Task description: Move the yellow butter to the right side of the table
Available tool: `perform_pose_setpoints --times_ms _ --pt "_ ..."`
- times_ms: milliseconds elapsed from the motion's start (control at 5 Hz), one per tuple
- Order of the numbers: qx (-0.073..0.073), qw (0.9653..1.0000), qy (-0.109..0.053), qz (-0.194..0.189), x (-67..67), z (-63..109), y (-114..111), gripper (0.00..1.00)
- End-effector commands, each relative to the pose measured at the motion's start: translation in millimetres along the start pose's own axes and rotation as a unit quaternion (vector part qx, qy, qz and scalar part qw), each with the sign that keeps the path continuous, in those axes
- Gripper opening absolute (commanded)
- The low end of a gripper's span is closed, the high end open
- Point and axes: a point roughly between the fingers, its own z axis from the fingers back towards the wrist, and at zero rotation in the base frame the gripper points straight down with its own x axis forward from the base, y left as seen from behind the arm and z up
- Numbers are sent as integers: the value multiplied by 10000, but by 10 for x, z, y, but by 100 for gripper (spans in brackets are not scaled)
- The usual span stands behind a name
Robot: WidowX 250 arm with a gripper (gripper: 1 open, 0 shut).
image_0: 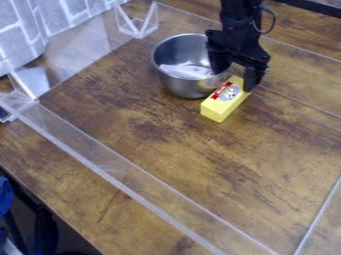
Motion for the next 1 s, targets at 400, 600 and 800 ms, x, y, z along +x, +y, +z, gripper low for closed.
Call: perform_pose_setpoints --times_ms 400,600,800 --pt "17 9998 -130 169 -36 -12 109 100" --pt "-21 9998 -55 175 -50 -110 93 100" --pt "-57 9998 14 180 -64 -205 77 100"
